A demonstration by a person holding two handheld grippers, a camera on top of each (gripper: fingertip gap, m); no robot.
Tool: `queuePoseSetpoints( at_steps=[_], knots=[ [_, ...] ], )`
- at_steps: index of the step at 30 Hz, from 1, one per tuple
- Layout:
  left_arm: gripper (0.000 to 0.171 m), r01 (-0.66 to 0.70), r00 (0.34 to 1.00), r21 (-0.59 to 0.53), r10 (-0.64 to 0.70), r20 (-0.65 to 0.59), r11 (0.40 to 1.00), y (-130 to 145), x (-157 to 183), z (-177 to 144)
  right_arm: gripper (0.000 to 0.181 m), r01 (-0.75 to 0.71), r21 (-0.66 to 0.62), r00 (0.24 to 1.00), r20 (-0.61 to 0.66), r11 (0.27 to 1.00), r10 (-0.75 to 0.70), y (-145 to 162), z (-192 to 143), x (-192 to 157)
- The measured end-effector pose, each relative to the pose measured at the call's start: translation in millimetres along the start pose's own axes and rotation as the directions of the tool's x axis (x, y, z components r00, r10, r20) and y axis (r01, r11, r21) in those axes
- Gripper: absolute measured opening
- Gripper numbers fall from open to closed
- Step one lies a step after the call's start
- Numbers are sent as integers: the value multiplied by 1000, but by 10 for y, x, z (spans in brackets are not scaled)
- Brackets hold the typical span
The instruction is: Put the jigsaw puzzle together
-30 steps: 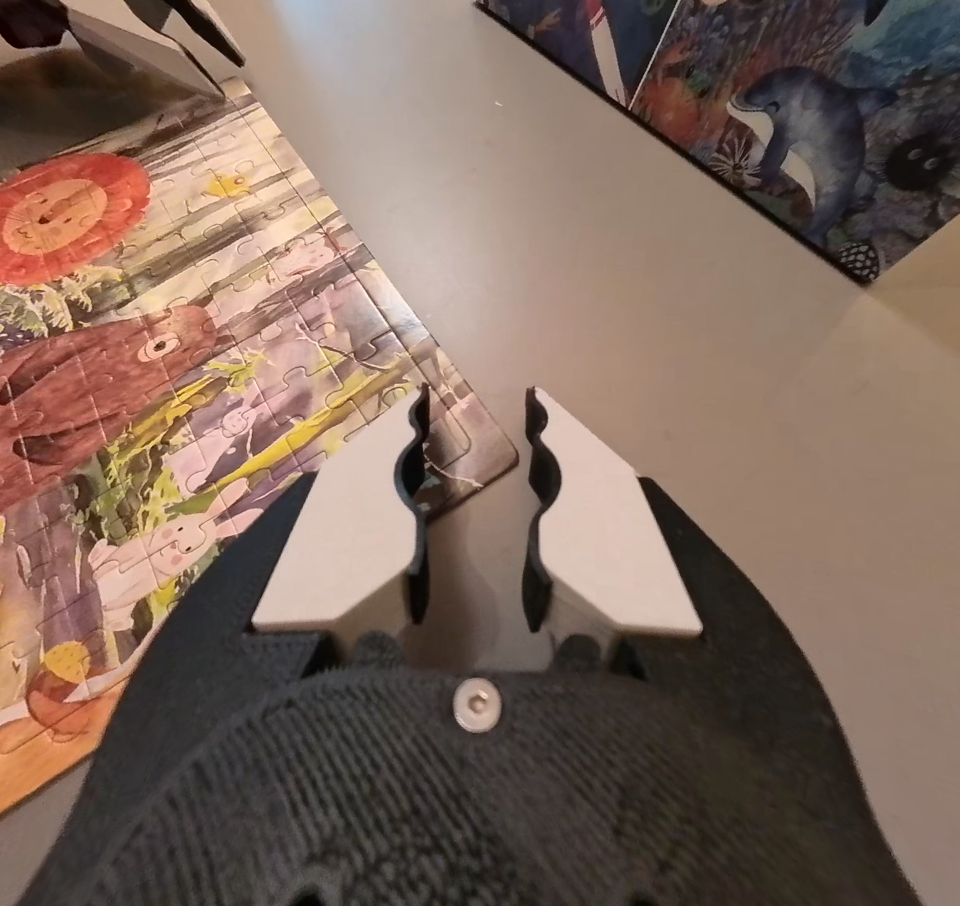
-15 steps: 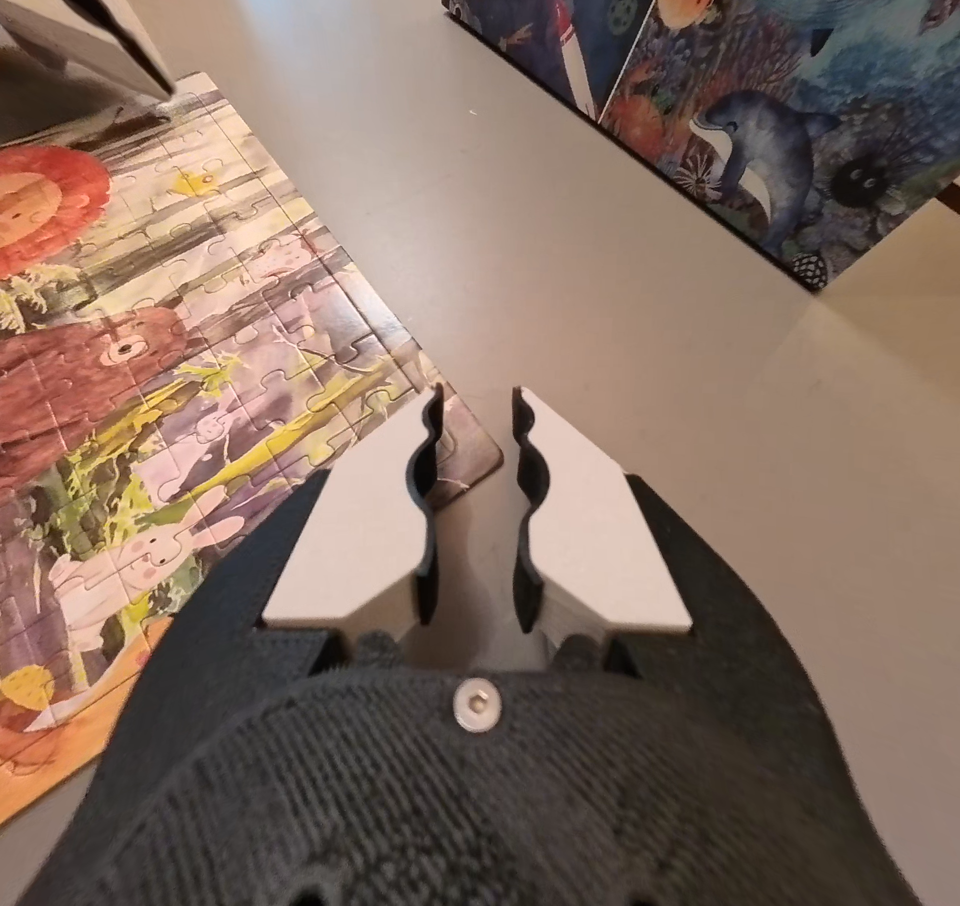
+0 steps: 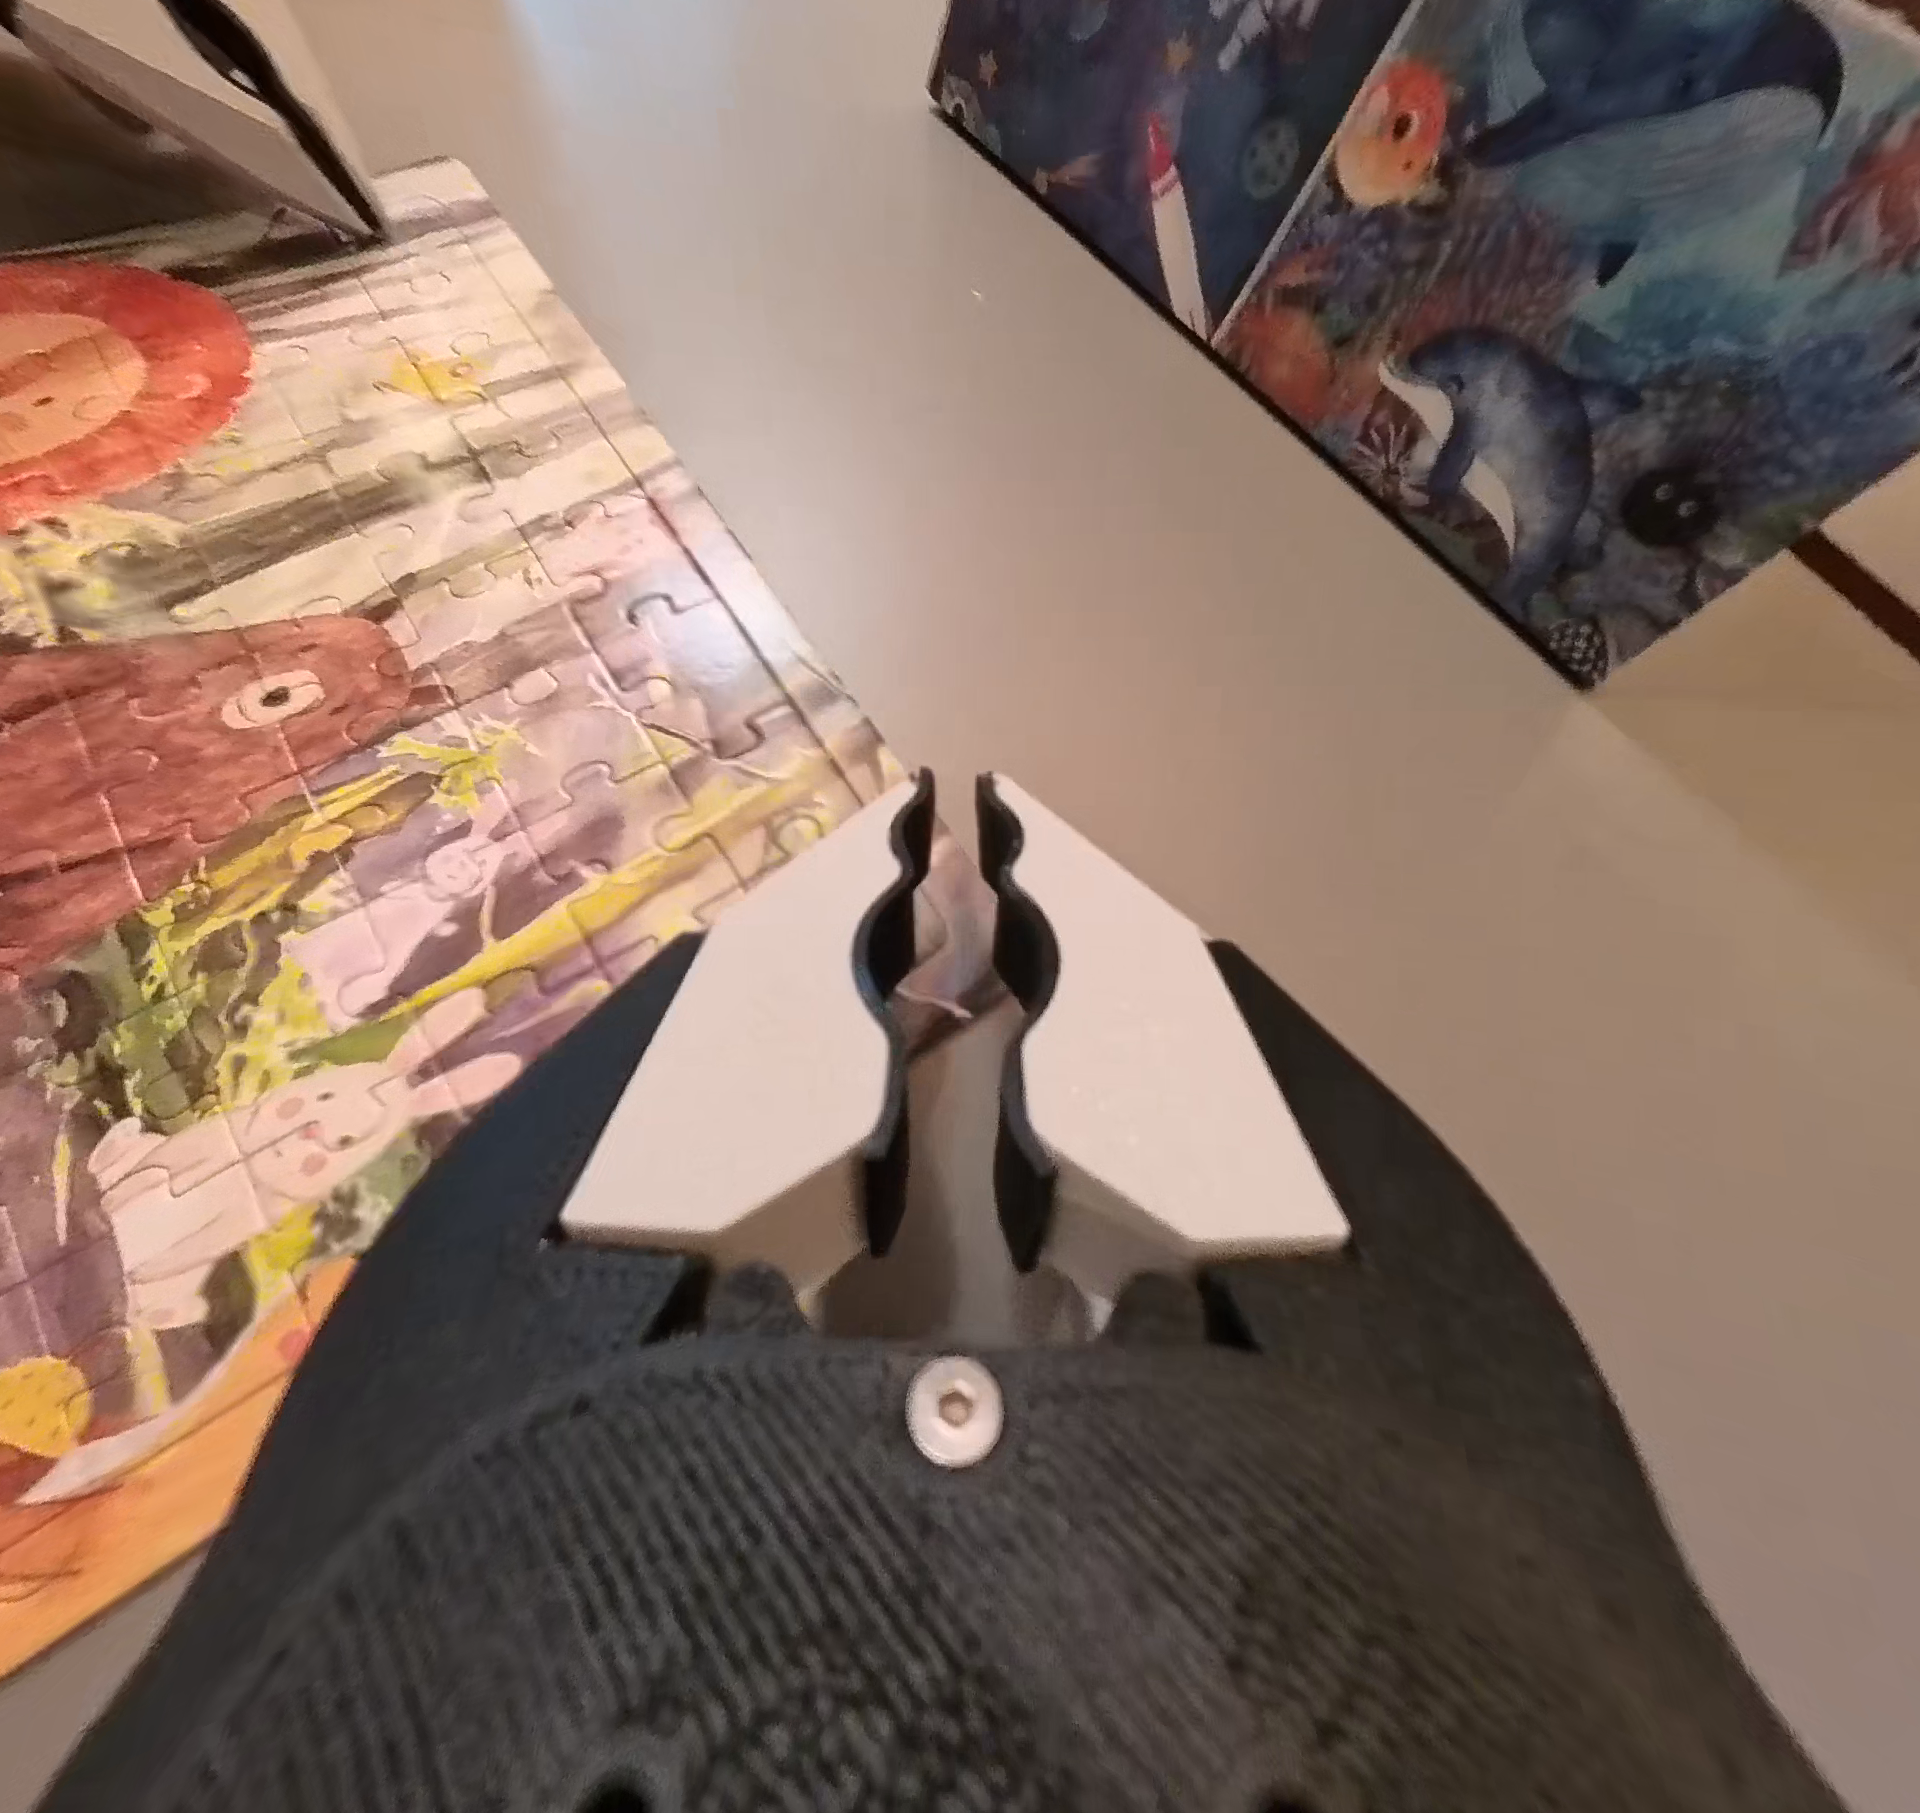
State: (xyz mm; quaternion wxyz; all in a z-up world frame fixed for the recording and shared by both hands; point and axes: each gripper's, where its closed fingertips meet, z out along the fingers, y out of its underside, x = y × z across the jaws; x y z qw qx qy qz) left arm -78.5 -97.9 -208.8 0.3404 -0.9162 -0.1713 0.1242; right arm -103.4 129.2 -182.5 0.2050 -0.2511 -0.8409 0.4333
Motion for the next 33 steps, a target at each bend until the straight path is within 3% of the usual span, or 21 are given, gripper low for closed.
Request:
queuePoseSetpoints(
  at_steps=[3, 6, 9, 11, 13, 15, 16, 18, 19, 22, 25, 28, 31, 33],
  knots=[
    [0, 13, 1000, 7, -13, -5, 1000, -2, -1, 2, 3, 43, 24, 999, 29, 999, -44, -103, 37, -170],
    [0, 42, 999, 20, -42, -14, 999, -4, -15, 15, 1, 90, -56, 994, 74, 994, -85, -40, 171, -361],
    [0, 45, 999, 24, -45, -12, 999, -10, -18, 23, 0, 119, -112, 975, 198, 986, -95, -6, 265, -708],
    [0, 32, 999, 23, -32, -3, 999, -15, -18, 27, 0, 138, -87, 912, 400, 987, -92, -95, 227, -1180],
    [0, 20, 1000, 19, -20, 8, 1000, -23, -15, 35, 1, 178, -122, 801, 594, 976, -72, -71, 169, -1697],
    [0, 6, 1000, 17, -7, 17, 1000, -33, -7, 44, 0, 229, -119, 678, 732, 966, -70, -73, 64, -2128],
    [0, 2, 1000, 15, -2, 21, 1000, -35, -8, 44, 0, 254, -111, 651, 754, 961, -85, -74, 44, -2229],
    [0, -2, 1000, 16, 1, 23, 1000, -34, -8, 44, 0, 272, -95, 679, 724, 958, -121, -86, 78, -2177],
    [0, 1, 1000, 17, -1, 21, 1000, -34, -8, 44, 0, 251, -101, 740, 661, 963, -123, -106, 148, -2019],
    [0, 10, 1000, 20, -10, 13, 1000, -34, -8, 44, 0, 123, -156, 920, 388, 980, -54, -97, 308, -1289],
    [0, 12, 1000, 22, -12, 10, 1000, -35, -8, 45, 0, -45, -209, 971, 219, 977, 92, -2, 273, -776],
    [0, 15, 1000, 23, -15, 7, 1000, -35, -9, 45, 0, -33, -200, 941, 324, 979, 98, -16, 248, -963],
    [0, 24, 1000, 27, -24, 0, 999, -40, -9, 49, 0, 143, -136, 794, 607, 980, -31, -65, 158, -1681],
    [0, 27, 1000, 29, -27, -1, 999, -41, -9, 50, 0, 227, -87, 762, 636, 970, -121, -71, 140, -1839]
  ],
)
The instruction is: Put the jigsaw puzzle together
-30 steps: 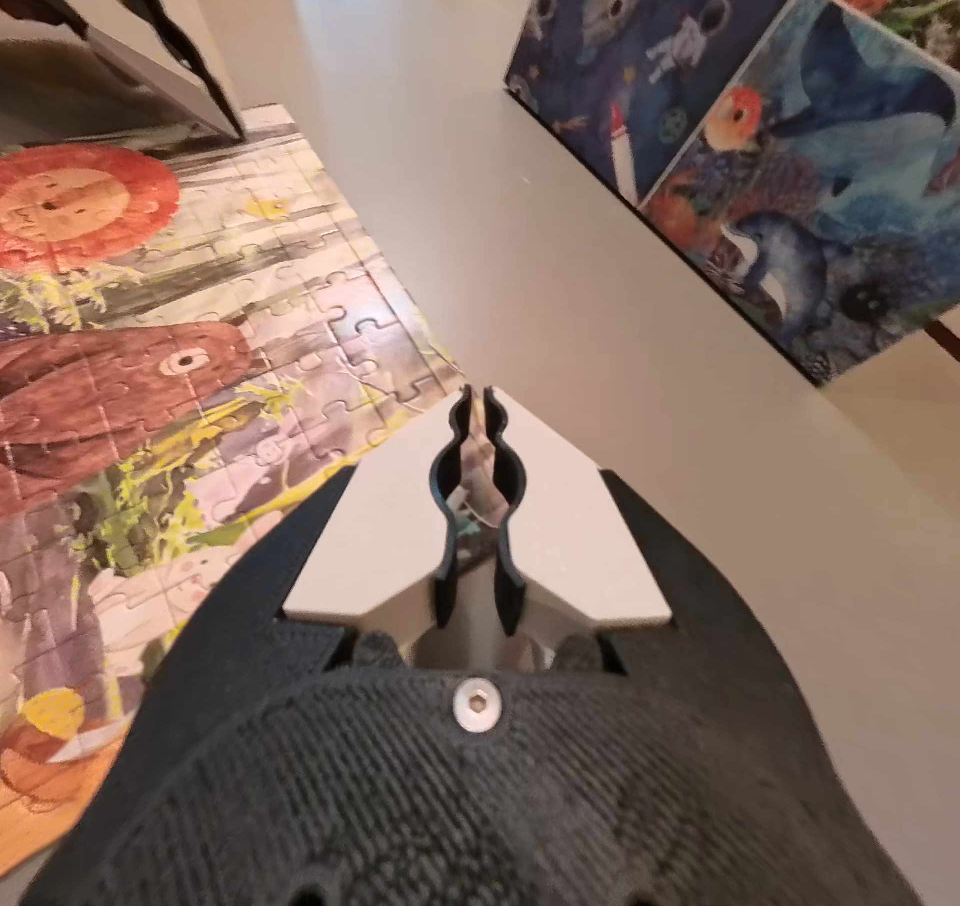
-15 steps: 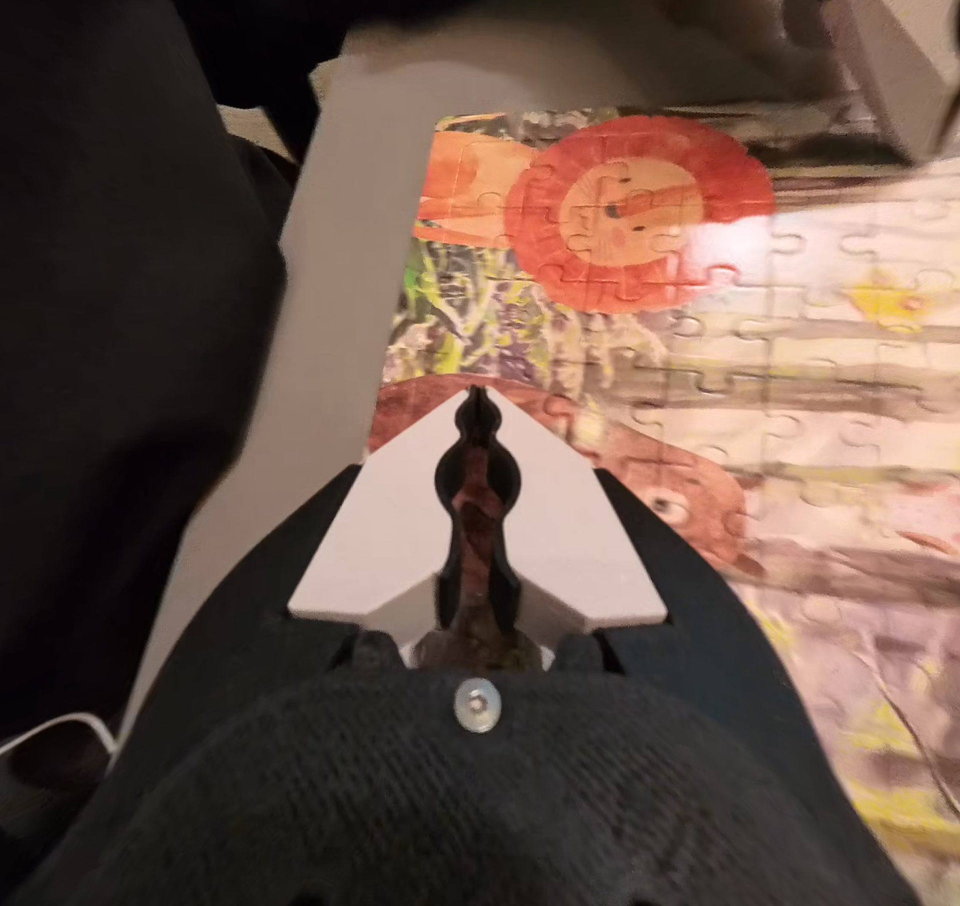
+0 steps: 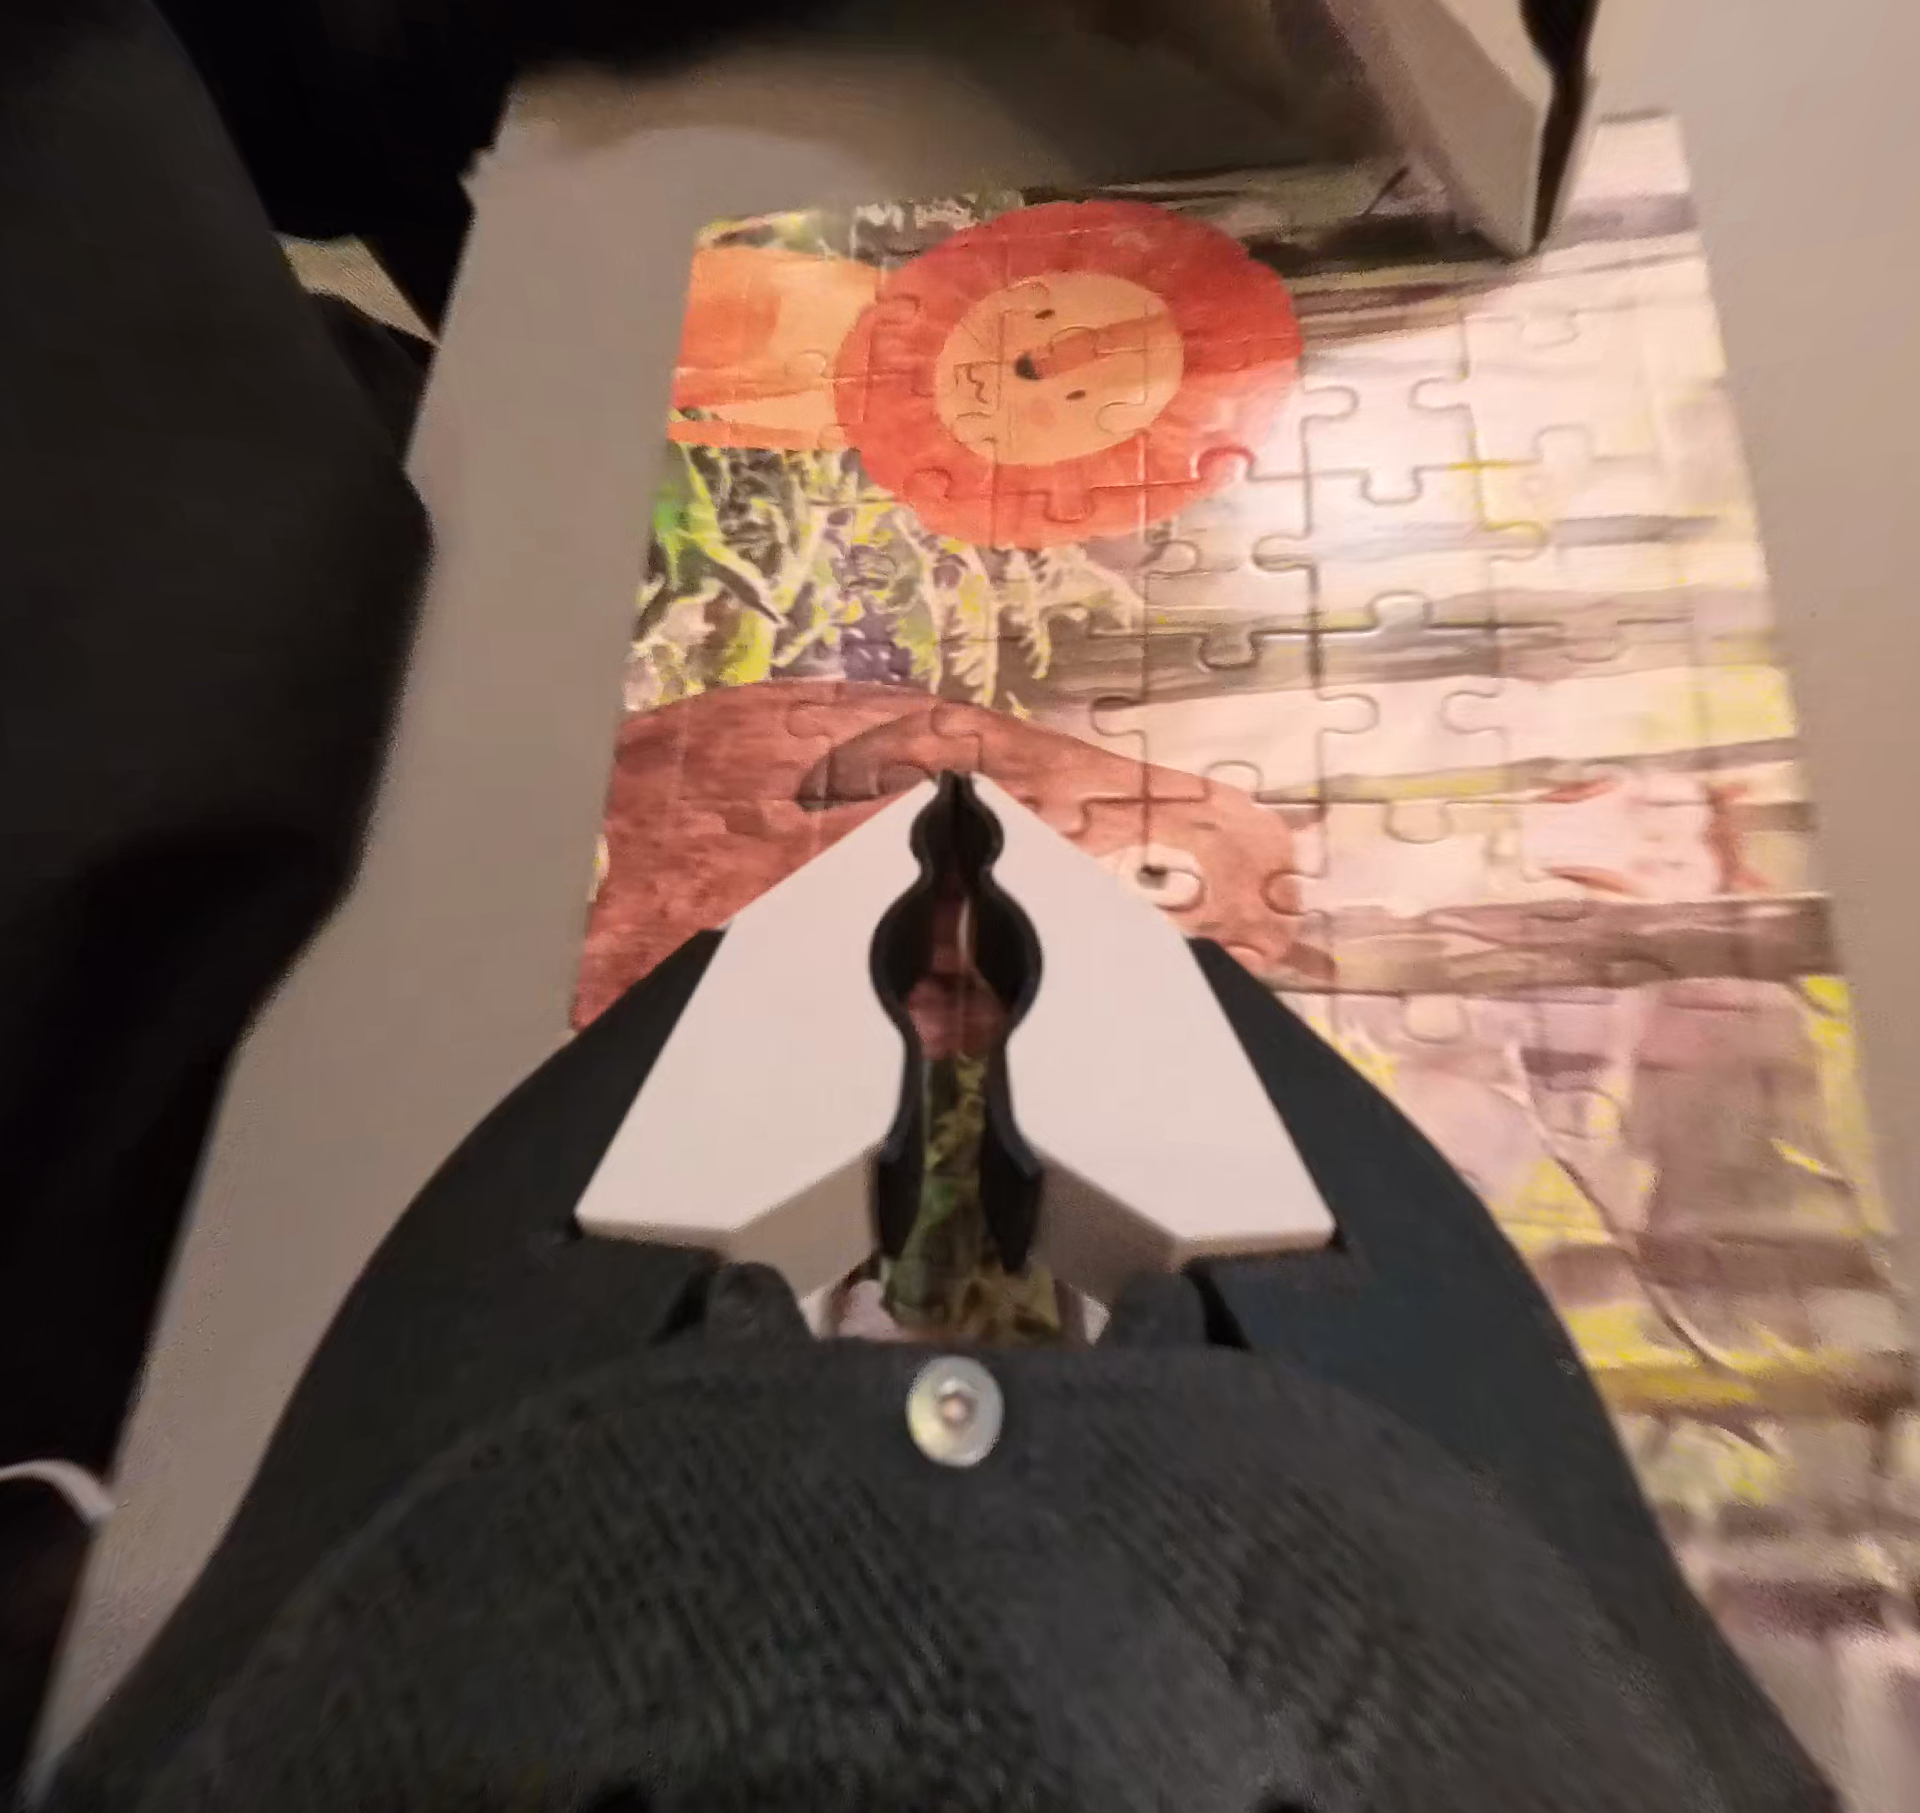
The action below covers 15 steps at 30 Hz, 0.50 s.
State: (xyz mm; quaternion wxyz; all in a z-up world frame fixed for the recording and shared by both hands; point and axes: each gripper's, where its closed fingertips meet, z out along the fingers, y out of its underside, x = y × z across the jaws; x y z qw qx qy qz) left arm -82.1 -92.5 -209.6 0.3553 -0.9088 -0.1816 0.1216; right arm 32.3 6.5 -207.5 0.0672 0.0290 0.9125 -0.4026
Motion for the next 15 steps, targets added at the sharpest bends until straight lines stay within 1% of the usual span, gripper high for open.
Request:
queuePoseSetpoints(
  at_steps=[1, 2, 3, 4, 5, 6, 7, 8, 10, 11, 12, 13, 14, 15],
  knots=[
    [0, -1, 1000, 1, 1, 1, 1000, 0, -1, 0, 0, 22, -3, 998, -65, 1000, -23, 7, -25, 90],
    [0, -1, 1000, 1, 1, 1, 1000, 0, -1, 1, 0, 11, -4, 982, -187, 1000, -12, 33, -100, 294],
    [0, -2, 1000, 1, 2, 2, 1000, 1, -1, 0, 0, -18, -14, 947, -321, 1000, 13, 93, -218, 532],
    [0, -3, 1000, 1, 3, 3, 1000, 0, -1, 0, 0, -51, -25, 906, -422, 998, 35, 164, -342, 718],
    [0, -4, 1000, 1, 4, 4, 1000, 0, -1, 0, 0, -84, -25, 875, -481, 996, 61, 223, -434, 835],
    [0, -5, 1000, 0, 5, 5, 1000, -2, -1, 2, 0, -108, -12, 869, -487, 994, 89, 243, -464, 863],
    [0, -5, 1000, 1, 5, 6, 1000, -5, -1, 4, 0, -120, 0, 881, -461, 993, 107, 233, -441, 828],
    [0, -6, 1000, 0, 6, 6, 1000, -6, 0, 5, 0, -105, 4, 912, -399, 995, 98, 195, -373, 722],
    [0, -9, 1000, -1, 9, 8, 1000, -6, -1, 5, 0, -34, 7, 982, -188, 999, 34, 85, -166, 337],
    [0, -9, 1000, 0, 9, 8, 1000, -6, -1, 5, 0, -3, 6, 994, -106, 1000, 4, 47, -91, 179],
    [0, -7, 1000, 1, 7, 6, 1000, -6, -1, 5, 0, 22, 6, 995, -97, 1000, -21, 27, -60, 144],
    [0, -5, 1000, 1, 5, 5, 1000, -6, -1, 5, 0, 37, 7, 989, -143, 999, -36, 28, -75, 215],
    [0, -6, 1000, 1, 6, 6, 1000, -6, -2, 5, 0, 28, 12, 972, -235, 1000, -25, 49, -138, 381],
    [0, -8, 1000, 0, 8, 7, 1000, -6, -1, 6, 0, -3, 14, 939, -345, 1000, 7, 101, -245, 589]
  ],
)
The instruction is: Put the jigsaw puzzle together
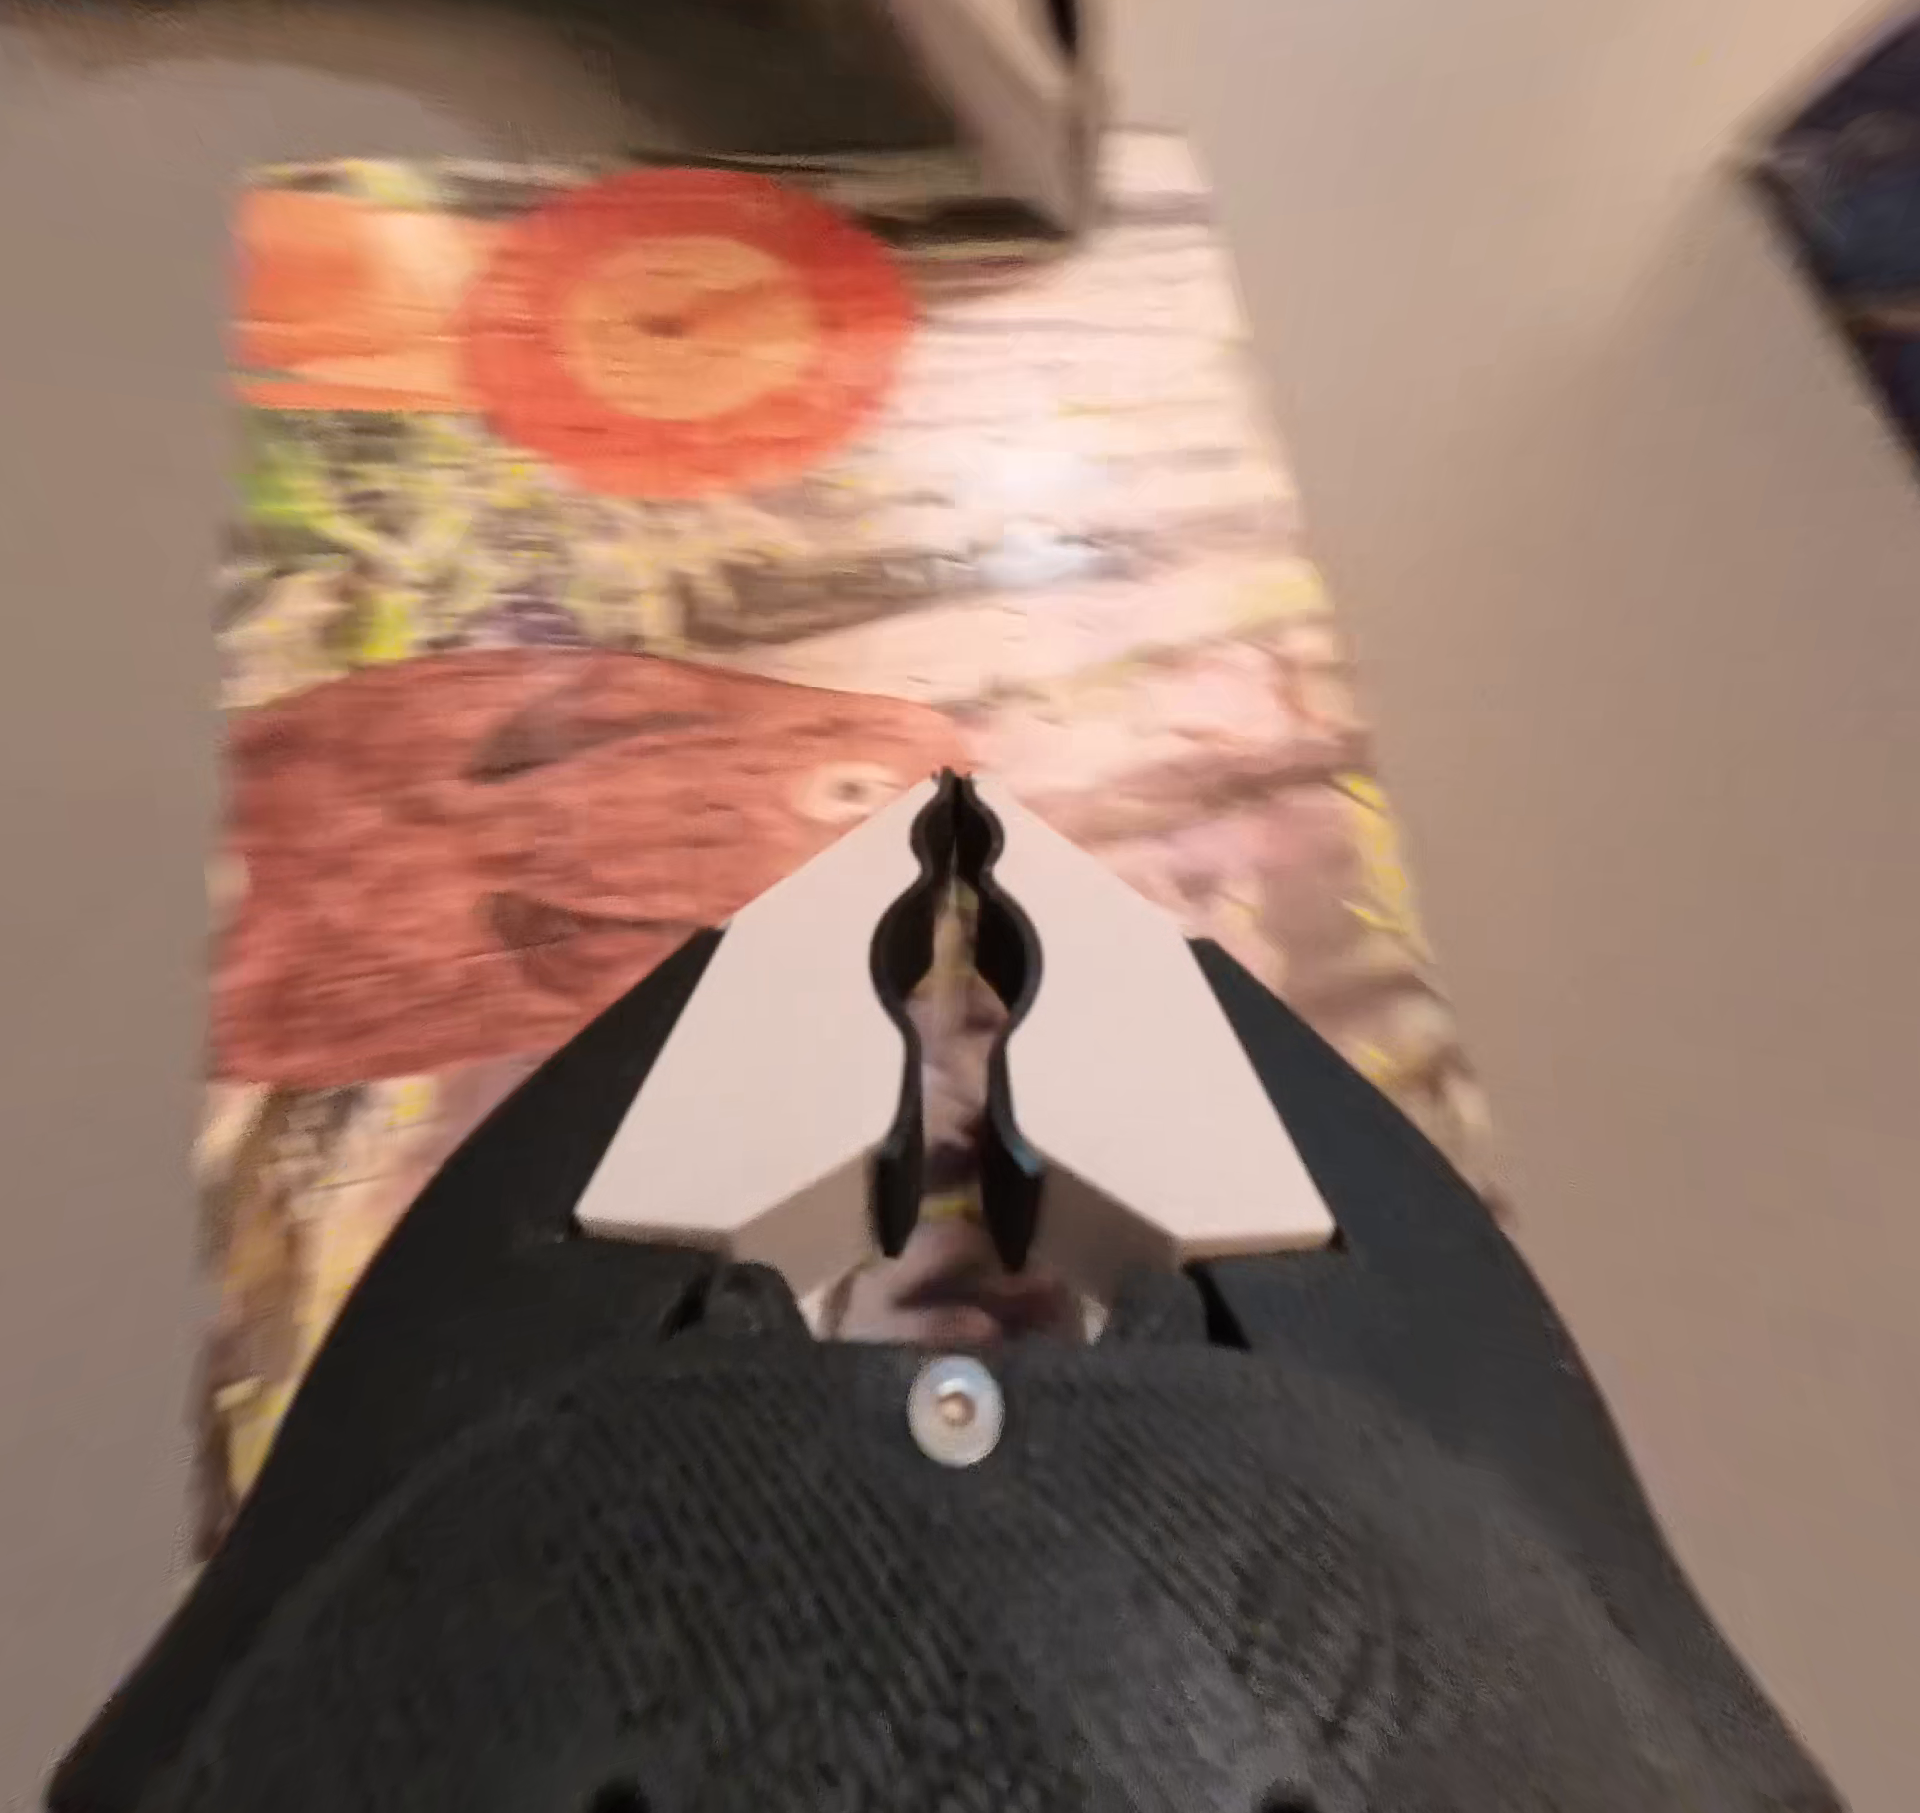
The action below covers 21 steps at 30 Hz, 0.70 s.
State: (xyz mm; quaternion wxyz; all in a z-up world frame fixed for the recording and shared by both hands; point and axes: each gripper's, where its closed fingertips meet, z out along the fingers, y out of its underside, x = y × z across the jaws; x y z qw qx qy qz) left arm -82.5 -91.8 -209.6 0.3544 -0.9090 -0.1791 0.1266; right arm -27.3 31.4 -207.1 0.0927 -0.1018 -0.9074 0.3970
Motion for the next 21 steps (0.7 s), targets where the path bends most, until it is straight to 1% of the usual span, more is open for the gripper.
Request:
queuePoseSetpoints(
  at_steps=[1, 2, 3, 4, 5, 6, 7, 8, 9, 10, 11, 12, 13, 15, 16, 18, 19, 20, 21],
  knots=[
    [0, -3, 1000, -1, 3, 3, 1000, 0, -1, 0, 0, -42, -16, 994, -98, 999, 40, 69, -49, 210],
    [0, -6, 1000, -2, 6, 5, 1000, 0, -1, 0, 0, -86, -24, 984, -155, 996, 82, 123, -95, 349],
    [0, -7, 1000, -3, 7, 6, 1000, -1, -1, 1, 0, -121, -21, 981, -158, 992, 116, 140, -113, 382],
    [0, -8, 1000, -3, 8, 7, 1000, -1, -2, 1, 0, -136, -16, 984, -114, 991, 134, 123, -99, 318],
    [0, -8, 1000, -3, 8, 6, 1000, -2, -2, 1, 0, -122, -10, 992, -19, 992, 122, 71, -58, 145],
    [0, -7, 1000, -3, 7, 5, 1000, -1, -1, 1, 0, -90, 0, 991, 105, 996, 89, 2, -14, -98],
    [0, -6, 1000, -2, 6, 4, 1000, -1, -1, 1, 0, -52, 9, 979, 198, 999, 50, -55, 22, -311],
    [0, -5, 1000, -2, 5, 3, 1000, -2, -1, 2, 0, -14, 10, 978, 210, 1000, 11, -90, 52, -390],
    [0, -4, 1000, -1, 4, 3, 1000, -1, -1, 1, 0, 23, 6, 988, 155, 1000, -24, -102, 74, -335],
    [0, -4, 1000, -1, 4, 3, 1000, -1, -1, 1, 0, 28, 0, 999, 38, 1000, -28, -96, 88, -154],
    [0, -5, 1000, -1, 5, 4, 1000, -1, -2, 1, 0, 6, -11, 996, -88, 1000, -7, -66, 75, 65],
    [0, -6, 1000, -1, 6, 5, 1000, -1, -2, 1, 0, -35, -14, 988, -152, 999, 33, -37, 56, 192],
    [0, -6, 1000, -2, 6, 6, 1000, -2, -1, 1, 0, -81, -3, 990, -118, 997, 80, -44, 63, 163],
    [0, -6, 1000, -2, 6, 4, 1000, -1, -2, 1, 0, -119, 10, 992, 52, 993, 118, -107, 109, -87],
    [0, -3, 1000, -1, 3, 2, 1000, -2, -1, 1, 0, -119, 5, 993, 23, 993, 119, -109, 117, -42],
    [0, 2, 1000, 1, -2, -3, 1000, -2, -1, 1, 0, -115, -1, 983, -144, 993, 113, -71, 98, 217],
    [0, 3, 1000, 2, -3, -4, 1000, -1, -1, 1, 0, -119, -3, 976, -183, 993, 116, -57, 89, 280],
    [0, 2, 1000, 2, -2, -3, 1000, -2, -1, 1, 0, -125, 6, 982, -142, 992, 125, -79, 108, 217],
    [0, 1, 1000, 1, -1, -2, 1000, -2, 0, 1, 0, -124, 10, 991, -49, 992, 125, -120, 138, 68]
  ],
)
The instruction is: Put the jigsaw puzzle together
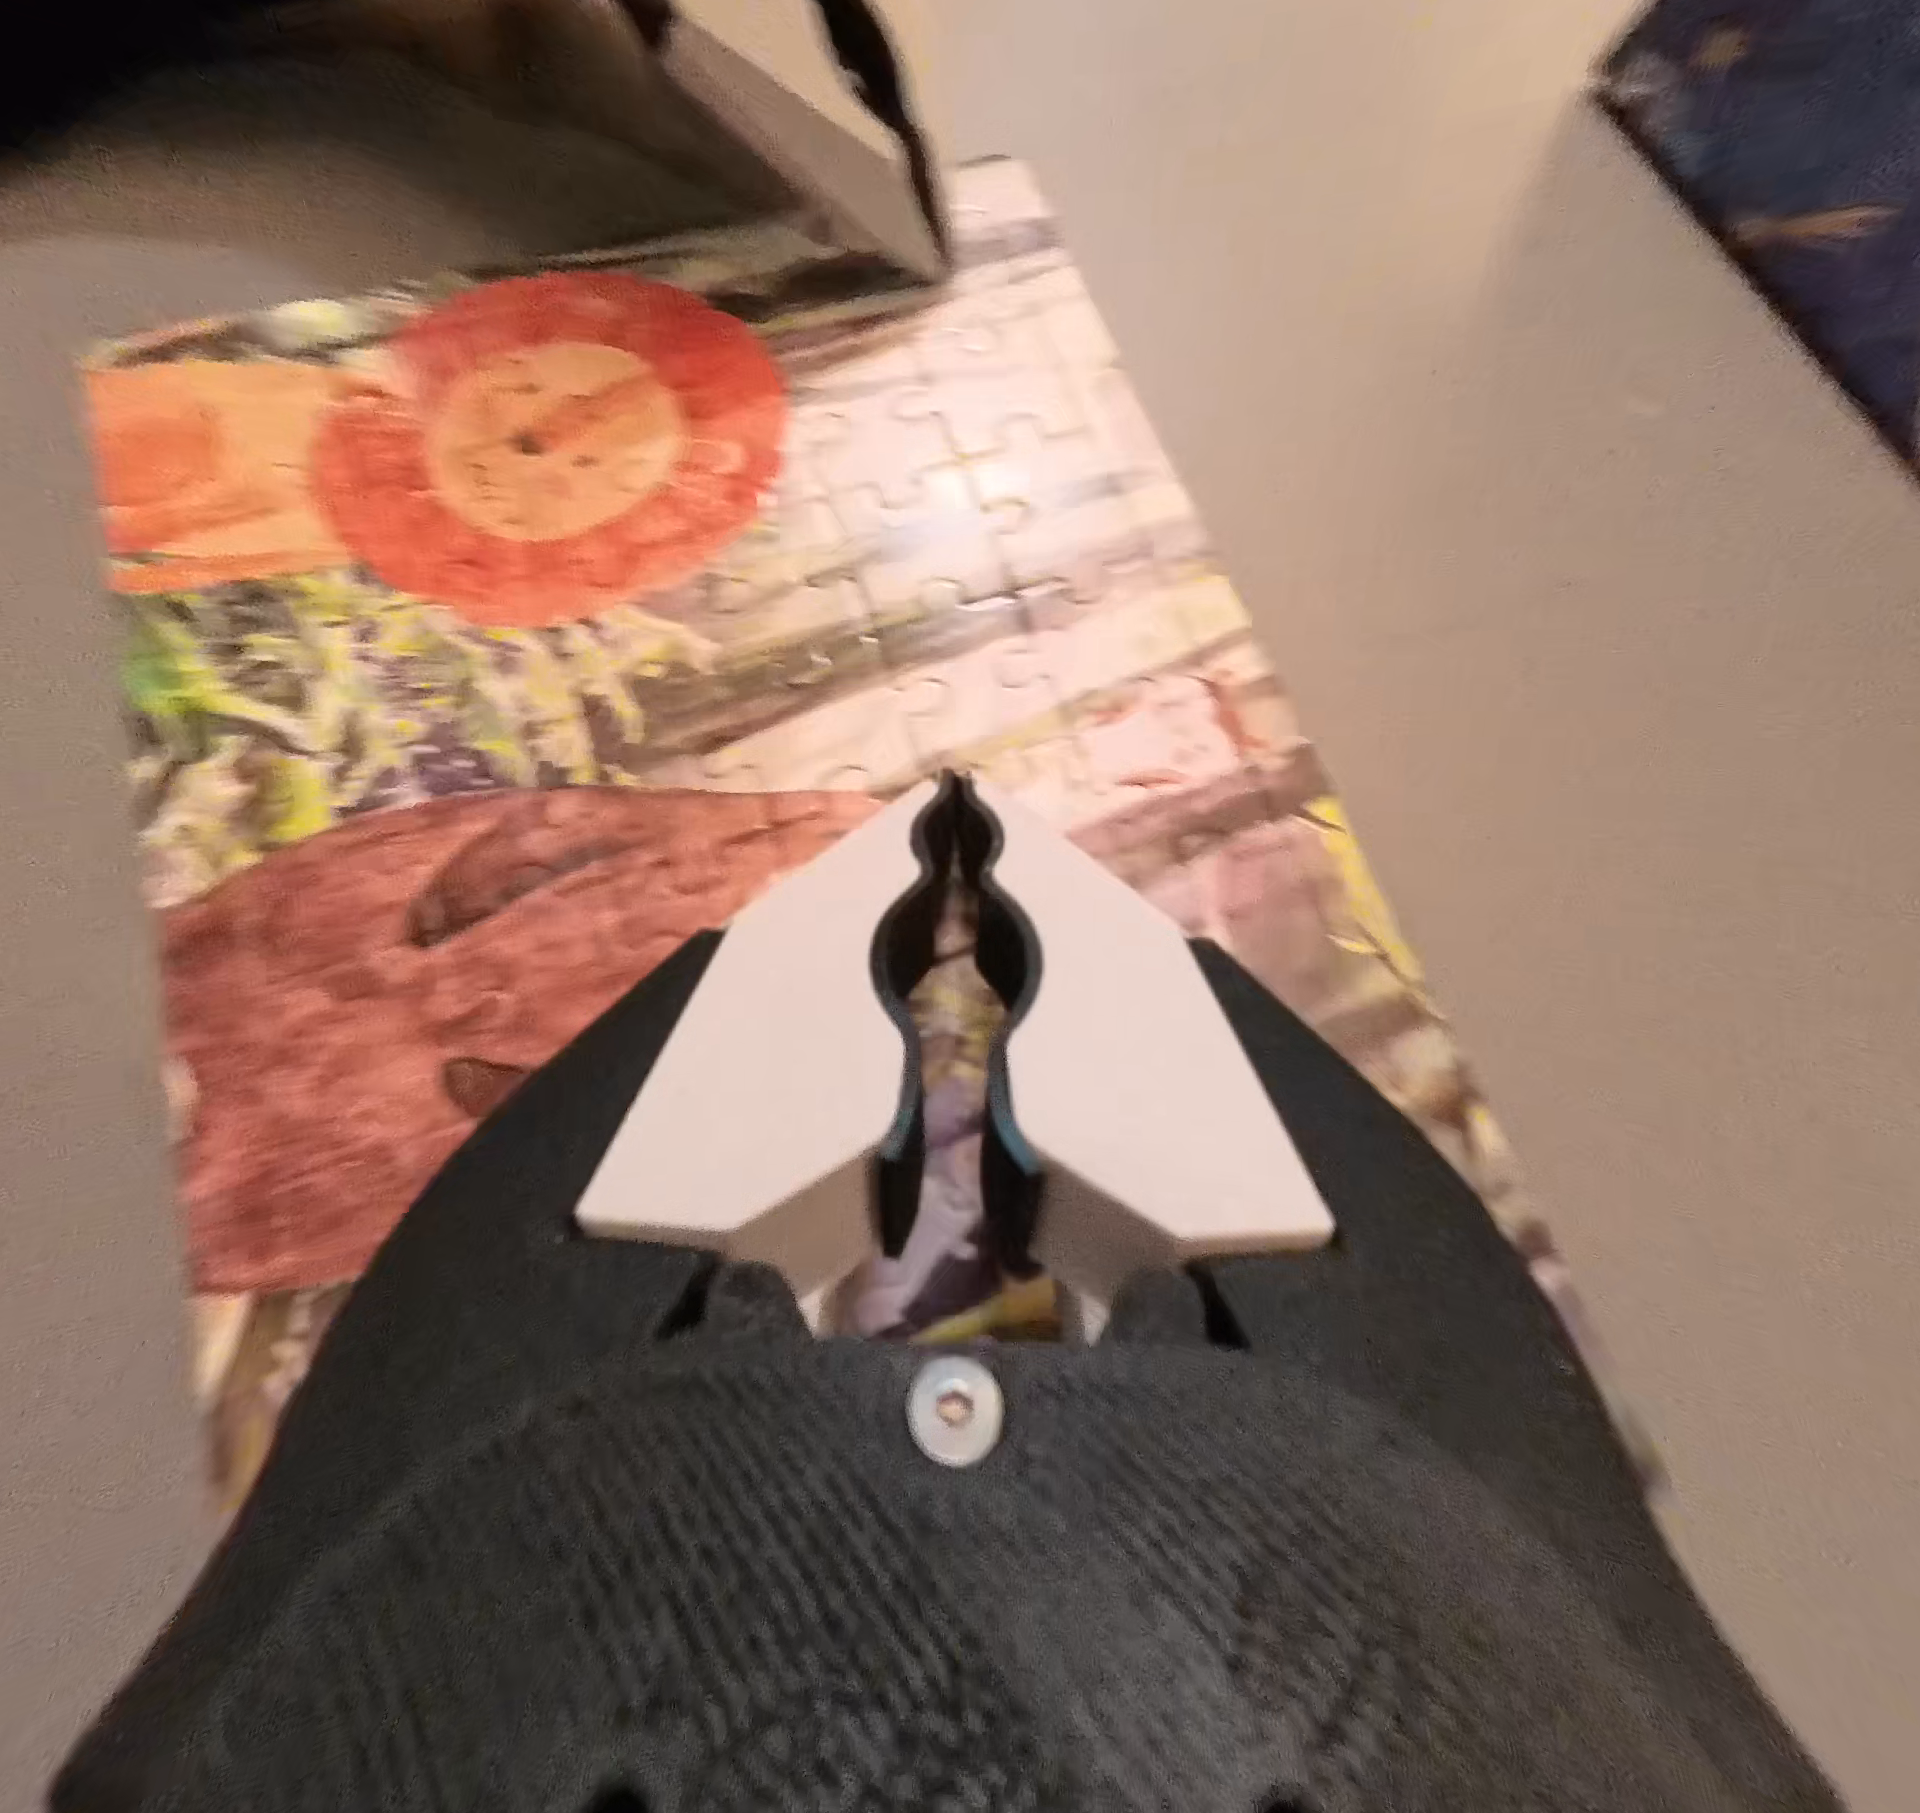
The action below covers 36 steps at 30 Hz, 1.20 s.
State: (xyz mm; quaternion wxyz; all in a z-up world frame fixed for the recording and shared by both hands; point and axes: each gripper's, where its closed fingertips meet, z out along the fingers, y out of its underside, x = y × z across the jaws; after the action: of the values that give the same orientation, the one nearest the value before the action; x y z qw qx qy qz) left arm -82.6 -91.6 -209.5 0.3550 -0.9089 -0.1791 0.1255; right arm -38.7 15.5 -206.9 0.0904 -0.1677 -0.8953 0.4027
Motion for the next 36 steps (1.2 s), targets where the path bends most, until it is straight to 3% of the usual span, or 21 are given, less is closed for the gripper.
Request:
queuePoseSetpoints(
  at_steps=[1, 5, 9, 13, 16, 19, 22, 25, 28, 32, 36],
  knots=[
    [0, -1, 1000, 0, 1, 1, 1000, 0, 0, 0, 0, -6, -4, 999, 43, 1000, 6, -11, 18, -80],
    [0, -4, 1000, -2, 4, 6, 1000, -2, -1, 3, 0, -50, -8, 985, -169, 999, 48, 23, -21, 293],
    [0, -9, 1000, -4, 9, 9, 1000, -3, -1, 4, 0, -91, -11, 992, 83, 996, 91, -44, 51, -81],
    [0, -4, 1000, -2, 4, 4, 1000, -1, -1, 3, 0, -152, -18, 976, -162, 988, 147, 66, -58, 392],
    [0, -7, 1000, -3, 7, 8, 1000, -4, -1, 4, 0, -242, 6, 964, -113, 970, 241, 48, -58, 380],
    [0, -5, 1000, -2, 5, 5, 1000, -3, -1, 5, 0, -199, -5, 980, -8, 980, 199, -92, 93, 108],
    [0, 1, 1000, 0, -1, -1, 1000, -3, -1, 4, 0, -102, -47, 985, -146, 994, 94, -74, 83, 241],
    [0, 3, 1000, 1, -3, -2, 1000, -3, 0, 4, 0, -167, -47, 943, -300, 985, 145, 72, -69, 593],
    [0, -4, 1000, -3, 4, 3, 1000, -5, -1, 6, 0, -257, -4, 932, -266, 966, 247, 53, -52, 606],
    [0, 2, 1000, 0, -2, -2, 1000, -6, 0, 7, 0, -131, -22, 966, -228, 991, 122, -145, 167, 354],
    [0, 0, 1000, 0, 0, 0, 1000, -5, 0, 7, 0, -85, -66, 950, -307, 994, 60, -92, 101, 473]
  ],
)
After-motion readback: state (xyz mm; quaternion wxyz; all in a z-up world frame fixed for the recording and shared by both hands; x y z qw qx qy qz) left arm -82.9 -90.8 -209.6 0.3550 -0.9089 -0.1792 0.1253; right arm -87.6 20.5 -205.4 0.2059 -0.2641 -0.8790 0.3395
